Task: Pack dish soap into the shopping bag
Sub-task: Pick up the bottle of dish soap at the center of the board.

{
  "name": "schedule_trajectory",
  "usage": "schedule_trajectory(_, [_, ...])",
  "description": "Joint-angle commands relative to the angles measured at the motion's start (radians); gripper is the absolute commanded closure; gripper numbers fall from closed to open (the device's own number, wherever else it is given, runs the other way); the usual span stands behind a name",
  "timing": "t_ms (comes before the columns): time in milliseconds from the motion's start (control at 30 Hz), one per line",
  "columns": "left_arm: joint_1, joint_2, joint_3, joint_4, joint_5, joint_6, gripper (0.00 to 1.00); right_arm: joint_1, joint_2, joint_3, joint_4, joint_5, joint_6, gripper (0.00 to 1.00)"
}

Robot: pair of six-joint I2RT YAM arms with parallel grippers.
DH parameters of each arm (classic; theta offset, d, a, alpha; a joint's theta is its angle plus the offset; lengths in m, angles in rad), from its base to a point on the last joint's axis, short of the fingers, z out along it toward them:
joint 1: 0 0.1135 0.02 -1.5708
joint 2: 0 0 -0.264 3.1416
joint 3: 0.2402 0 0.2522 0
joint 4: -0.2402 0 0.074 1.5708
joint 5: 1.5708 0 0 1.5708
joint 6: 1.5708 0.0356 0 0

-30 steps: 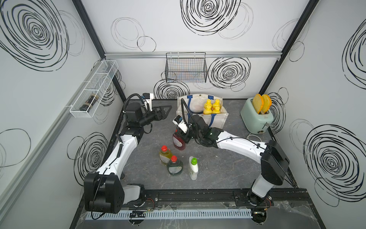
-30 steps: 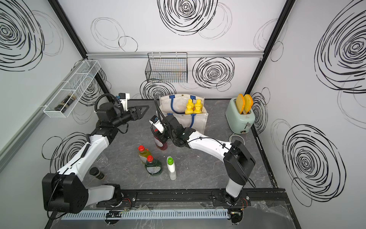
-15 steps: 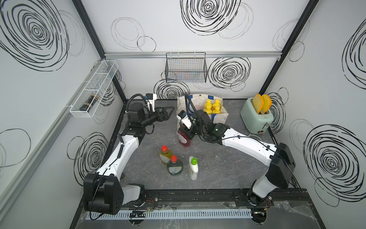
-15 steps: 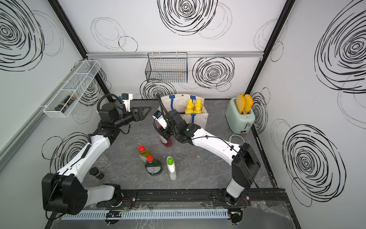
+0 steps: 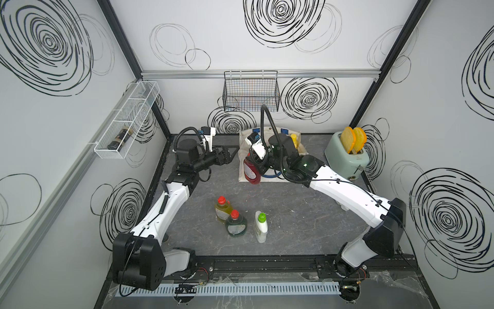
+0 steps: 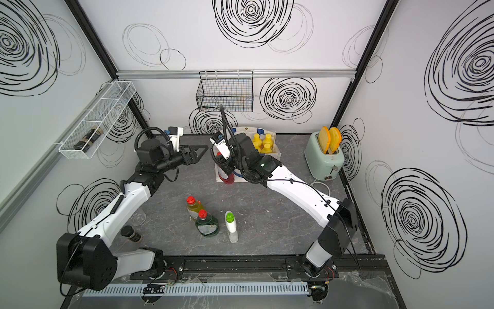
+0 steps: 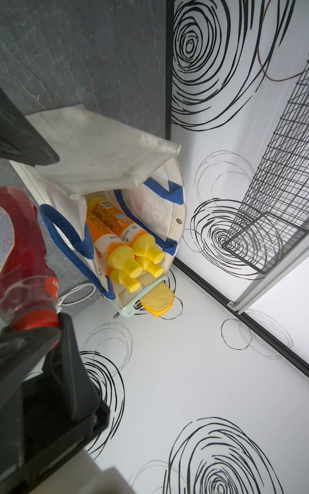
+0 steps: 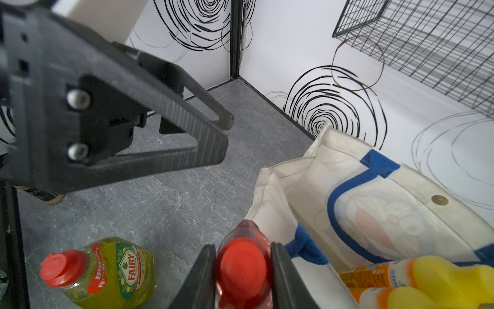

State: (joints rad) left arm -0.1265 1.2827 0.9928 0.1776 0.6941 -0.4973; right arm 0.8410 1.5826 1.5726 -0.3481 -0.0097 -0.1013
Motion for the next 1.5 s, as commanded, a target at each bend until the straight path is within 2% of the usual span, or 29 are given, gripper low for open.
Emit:
schedule_trajectory(0, [-0.015,-0.025,0.015,0.021,-0.002,0.016,0.04,-0.014,-0.069,0.105,0.063,0.014,-0.032,1.0])
schedule_trajectory(467, [-0.048,-0.024,0.021,0.0,-0.011,0.032,0.04,-0.073,-0.014,0.32,-0.015,0.024,-0.066,1.0])
schedule_trajectory(933, [-0.055,-0.032,0.022,-0.001,-0.011,0.035,0.04,-0.138,0.055,0.475,0.004,0.006,-0.066,1.0])
schedule_trajectory(1467, [-0.062,-0.036,0.023,-0.001,-0.009,0.034,0.04,-0.251,0.154,0.516,0.073,-0.011,-0.059,1.0])
